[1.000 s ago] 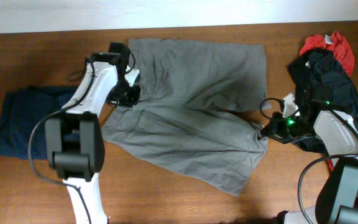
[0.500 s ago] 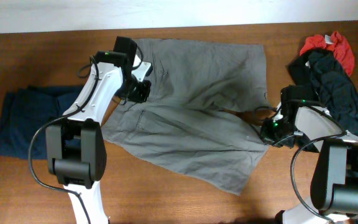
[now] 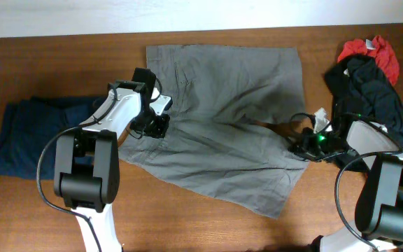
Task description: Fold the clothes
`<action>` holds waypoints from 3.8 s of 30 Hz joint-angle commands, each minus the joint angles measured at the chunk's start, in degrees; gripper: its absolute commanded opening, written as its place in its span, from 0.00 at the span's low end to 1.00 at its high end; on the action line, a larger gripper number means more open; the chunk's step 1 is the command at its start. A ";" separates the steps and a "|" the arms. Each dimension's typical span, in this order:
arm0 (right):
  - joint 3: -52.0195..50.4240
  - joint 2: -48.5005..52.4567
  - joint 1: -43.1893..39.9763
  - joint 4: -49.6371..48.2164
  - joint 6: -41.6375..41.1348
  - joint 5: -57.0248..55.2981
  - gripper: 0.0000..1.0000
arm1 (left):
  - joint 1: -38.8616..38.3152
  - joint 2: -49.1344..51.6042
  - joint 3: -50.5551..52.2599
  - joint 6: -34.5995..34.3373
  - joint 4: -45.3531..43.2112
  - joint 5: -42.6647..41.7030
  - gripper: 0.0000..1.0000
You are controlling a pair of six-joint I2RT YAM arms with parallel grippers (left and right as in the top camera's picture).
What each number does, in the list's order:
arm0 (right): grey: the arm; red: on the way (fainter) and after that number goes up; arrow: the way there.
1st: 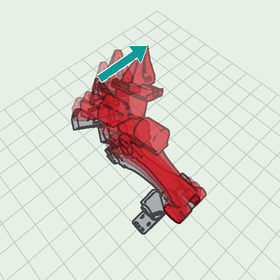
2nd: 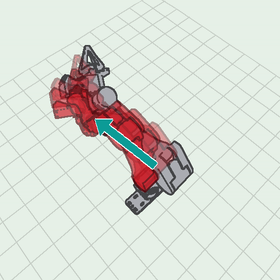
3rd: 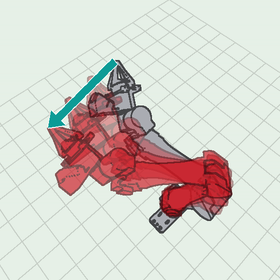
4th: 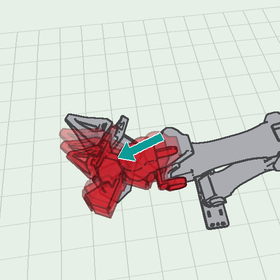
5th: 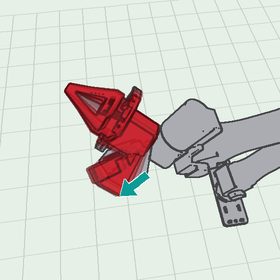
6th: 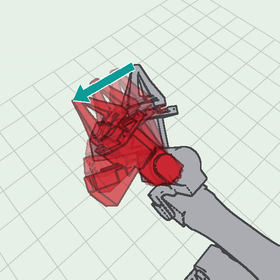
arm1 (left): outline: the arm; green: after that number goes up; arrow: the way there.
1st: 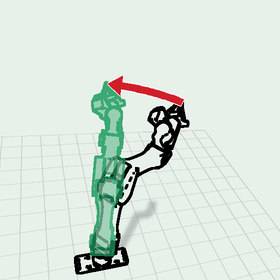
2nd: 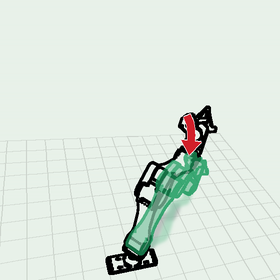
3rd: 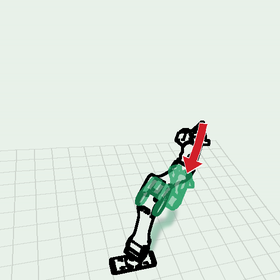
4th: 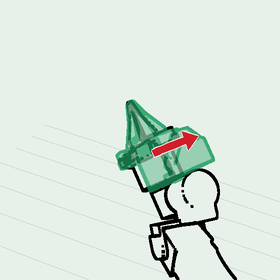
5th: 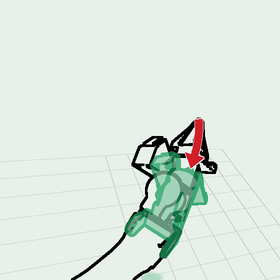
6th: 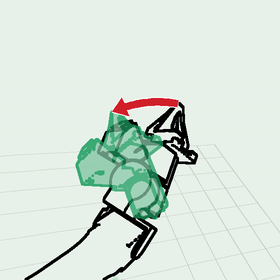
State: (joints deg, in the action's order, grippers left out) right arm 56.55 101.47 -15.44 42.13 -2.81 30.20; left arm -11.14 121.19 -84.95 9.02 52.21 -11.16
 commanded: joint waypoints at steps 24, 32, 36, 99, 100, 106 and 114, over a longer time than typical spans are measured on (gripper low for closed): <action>2.14 -0.09 -0.50 -11.78 -4.57 -4.66 0.32 | 0.15 0.74 2.43 0.96 -1.68 0.66 0.15; 4.04 -0.09 -0.50 -11.74 5.57 9.35 0.37 | 0.15 0.74 2.43 0.96 -2.51 0.66 0.16; 4.31 -0.07 -0.50 -11.43 5.33 6.38 0.39 | 0.15 0.74 2.43 0.96 -3.04 0.63 0.16; 0.66 -0.50 -21.09 1.01 8.57 30.93 0.09 | 0.15 0.74 2.43 0.98 -4.15 0.66 0.16; 0.66 -0.50 -21.46 0.35 6.62 27.08 0.14 | 0.15 0.74 2.43 0.98 -4.15 0.66 0.16; 0.68 -0.50 -23.63 -2.54 1.01 19.23 0.46 | 0.15 0.72 2.29 0.96 -4.24 0.61 0.21; 0.66 -0.50 -22.67 2.14 -0.61 13.70 0.47 | 0.15 0.09 -6.75 0.96 5.40 -2.14 0.28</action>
State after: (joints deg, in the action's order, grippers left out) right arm 56.93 101.47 -39.07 42.72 -2.28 48.01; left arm -11.18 121.01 -86.70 9.28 55.02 -12.14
